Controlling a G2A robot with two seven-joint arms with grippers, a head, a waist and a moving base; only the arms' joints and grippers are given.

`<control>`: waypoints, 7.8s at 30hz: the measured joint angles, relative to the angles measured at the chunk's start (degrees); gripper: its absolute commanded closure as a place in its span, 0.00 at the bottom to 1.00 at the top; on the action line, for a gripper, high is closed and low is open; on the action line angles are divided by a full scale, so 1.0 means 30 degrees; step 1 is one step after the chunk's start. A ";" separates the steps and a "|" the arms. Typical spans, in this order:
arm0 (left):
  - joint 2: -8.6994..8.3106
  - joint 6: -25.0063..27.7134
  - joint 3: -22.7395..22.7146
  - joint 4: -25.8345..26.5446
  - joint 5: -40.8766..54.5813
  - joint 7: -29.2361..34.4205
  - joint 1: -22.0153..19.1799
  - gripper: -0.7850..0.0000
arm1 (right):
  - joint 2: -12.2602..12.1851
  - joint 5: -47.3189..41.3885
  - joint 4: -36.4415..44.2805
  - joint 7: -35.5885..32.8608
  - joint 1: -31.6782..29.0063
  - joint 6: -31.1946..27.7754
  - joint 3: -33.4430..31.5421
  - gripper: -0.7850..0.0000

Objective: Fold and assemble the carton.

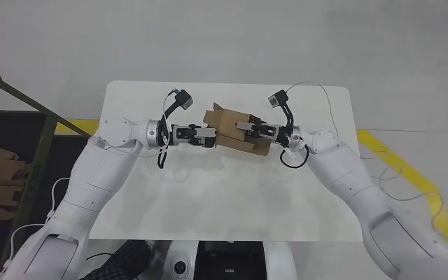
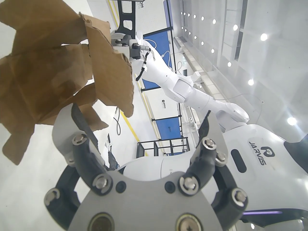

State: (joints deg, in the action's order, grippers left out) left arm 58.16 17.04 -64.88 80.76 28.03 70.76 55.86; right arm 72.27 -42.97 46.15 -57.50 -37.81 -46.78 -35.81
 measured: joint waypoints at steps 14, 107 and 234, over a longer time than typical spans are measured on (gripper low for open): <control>0.0131 -0.0072 0.0302 -0.0251 -0.0034 -0.0283 -0.0294 0.00 | 0.0582 0.0347 -0.0418 0.0227 -0.0140 -0.0228 -0.0396 1.00; 0.0165 -0.0959 -0.1063 -0.1868 0.1469 -0.0260 -0.0340 0.00 | 0.0613 0.0866 0.2795 -0.0984 -0.1673 0.0982 -0.2212 1.00; -0.0078 -0.1231 -0.3757 -0.2687 0.2426 -0.0765 -0.0340 0.00 | 0.0985 0.1373 0.2911 -0.1472 -0.2107 0.1466 -0.2199 1.00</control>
State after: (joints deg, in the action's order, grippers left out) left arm 57.92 13.35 -76.15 72.69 35.31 68.47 54.84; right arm 75.22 -38.85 54.89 -61.92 -44.14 -42.38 -42.40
